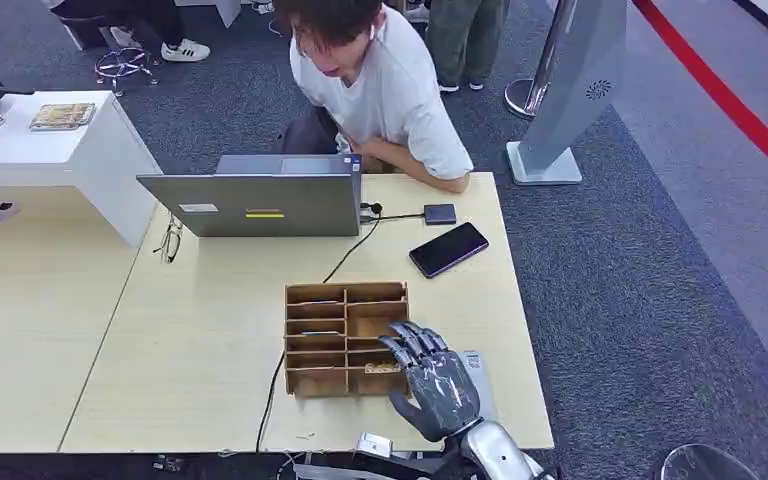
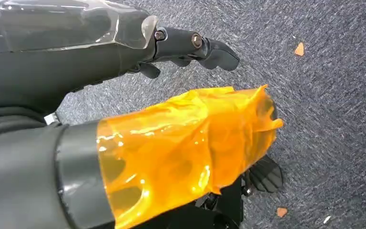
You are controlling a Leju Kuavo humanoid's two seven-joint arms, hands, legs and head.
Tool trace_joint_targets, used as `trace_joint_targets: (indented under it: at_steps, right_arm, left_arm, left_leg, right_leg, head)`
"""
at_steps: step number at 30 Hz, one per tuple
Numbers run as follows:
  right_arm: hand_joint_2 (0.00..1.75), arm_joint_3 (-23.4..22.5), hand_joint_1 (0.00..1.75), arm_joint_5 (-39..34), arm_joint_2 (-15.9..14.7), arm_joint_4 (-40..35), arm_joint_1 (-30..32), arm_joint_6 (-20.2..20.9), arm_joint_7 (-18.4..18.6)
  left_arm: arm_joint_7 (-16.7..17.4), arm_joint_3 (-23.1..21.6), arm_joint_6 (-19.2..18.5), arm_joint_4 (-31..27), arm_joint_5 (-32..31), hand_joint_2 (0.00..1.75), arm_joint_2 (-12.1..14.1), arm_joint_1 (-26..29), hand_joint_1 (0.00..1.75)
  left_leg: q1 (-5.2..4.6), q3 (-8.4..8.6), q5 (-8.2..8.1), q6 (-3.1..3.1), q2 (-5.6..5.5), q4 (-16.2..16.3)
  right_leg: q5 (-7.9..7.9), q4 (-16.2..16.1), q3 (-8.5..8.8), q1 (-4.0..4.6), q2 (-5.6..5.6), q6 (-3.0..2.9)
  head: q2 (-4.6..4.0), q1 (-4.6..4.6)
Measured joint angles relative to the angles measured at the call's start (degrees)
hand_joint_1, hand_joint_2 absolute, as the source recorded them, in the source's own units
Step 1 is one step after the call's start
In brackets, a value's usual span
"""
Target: Pass the card to the sensor for recognition and then transmit it.
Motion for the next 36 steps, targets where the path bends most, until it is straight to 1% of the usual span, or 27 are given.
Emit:
trace_joint_targets:
  at_steps: [6,11,14,19,23,24,26,28,31,32,34,36]
  right_arm:
    - [1.75,0.0,0.4,0.0,0.0,0.5,0.0,0.0,0.0]
    - [1.75,0.0,0.45,0.0,0.0,0.9,-0.1,0.0,0.0]
    - [1.75,0.0,0.44,-0.1,0.0,1.3,-0.1,0.2,0.0]
    - [1.75,0.0,0.47,-0.5,0.0,1.9,-0.1,0.2,0.2]
    - [1.75,0.0,0.54,-0.7,0.0,2.3,-0.2,0.2,0.2]
    - [1.75,0.0,0.59,-0.7,0.1,2.3,-0.2,0.2,0.2]
    - [1.75,0.0,0.59,-0.7,0.1,2.5,-0.3,0.2,0.2]
    - [1.75,0.0,0.65,-0.8,0.2,2.6,-0.3,0.2,0.2]
    - [1.75,0.0,0.77,-0.8,0.3,2.9,-0.4,0.2,0.2]
    - [1.75,0.0,0.77,-0.9,0.3,3.0,-0.4,0.2,0.2]
    - [1.75,0.0,0.89,-1.0,0.5,3.1,-0.4,0.2,0.2]
    - [1.75,0.0,0.86,-1.0,0.5,3.1,-0.6,0.2,0.2]
  left_arm:
    - [0.0,0.0,0.0,0.0,0.0,0.0,0.0,0.0,0.0]
    - [0.0,0.0,0.0,0.0,0.0,0.0,0.0,0.0,0.0]
    - [0.0,0.0,0.0,0.0,0.0,0.0,0.0,0.0,0.0]
    - [0.0,0.0,0.0,0.0,0.0,0.0,0.0,0.0,0.0]
    - [0.0,0.0,0.0,0.0,0.0,0.0,0.0,0.0,0.0]
    - [0.0,-0.1,0.0,0.0,0.0,0.0,0.0,0.0,0.0]
    - [0.0,-0.1,0.0,0.0,0.0,0.0,0.0,0.0,0.0]
    - [0.0,-0.1,0.0,0.0,0.0,0.0,0.0,0.0,0.0]
    - [0.0,-0.3,0.1,0.0,0.0,0.0,0.0,0.0,0.0]
    - [0.1,-0.6,0.1,0.0,0.0,0.0,0.0,-0.1,0.0]
    - [0.3,-1.0,0.1,0.0,0.0,0.0,0.0,-0.1,0.0]
    - [0.5,-1.3,0.1,0.0,-0.1,0.0,0.0,-0.1,0.0]
  left_leg:
    - [0.0,0.0,0.0,0.0,0.0,0.0]
    - [0.0,0.0,0.0,0.0,0.0,0.0]
    - [0.0,0.0,0.0,0.0,0.0,0.0]
    - [0.0,0.0,0.0,0.0,0.0,0.0]
    - [0.0,0.0,0.0,0.0,0.0,0.0]
    - [0.0,0.0,0.0,0.0,0.0,0.0]
    - [0.0,0.0,0.0,0.0,0.0,0.0]
    - [0.0,0.0,0.0,0.0,0.0,0.0]
    - [0.0,0.0,0.0,0.0,0.0,0.0]
    - [0.0,0.0,0.0,0.0,0.0,0.0]
    - [0.0,0.0,0.0,0.0,0.0,0.0]
    - [0.0,0.01,0.0,0.0,0.0,0.0]
  right_leg:
    - [0.0,0.0,0.0,0.0,0.0,0.0]
    - [0.0,0.0,0.0,0.0,0.0,0.0]
    - [0.0,0.0,0.0,0.0,0.0,0.0]
    - [0.0,0.0,0.0,0.0,0.0,0.0]
    - [0.0,0.0,0.01,0.0,0.0,0.0]
    - [0.0,0.0,0.0,0.0,0.0,0.0]
    - [0.0,0.0,0.01,0.0,0.0,0.0]
    - [0.0,0.0,0.01,0.0,0.0,0.0]
    - [0.0,0.0,0.01,0.0,0.0,0.0]
    - [0.0,0.0,0.0,0.0,0.0,0.0]
    - [0.0,0.0,0.01,0.0,0.0,0.0]
    - [0.0,0.0,0.01,0.0,0.0,0.0]
  head:
    - [0.0,0.0]
    - [0.0,-0.02]
    - [0.0,-0.02]
    - [0.0,-0.02]
    - [0.0,0.0]
    - [0.0,-0.02]
    - [0.0,-0.02]
    - [0.0,-0.02]
    - [0.0,0.0]
    - [0.0,0.0]
    - [0.0,0.0]
    - [0.0,-0.02]
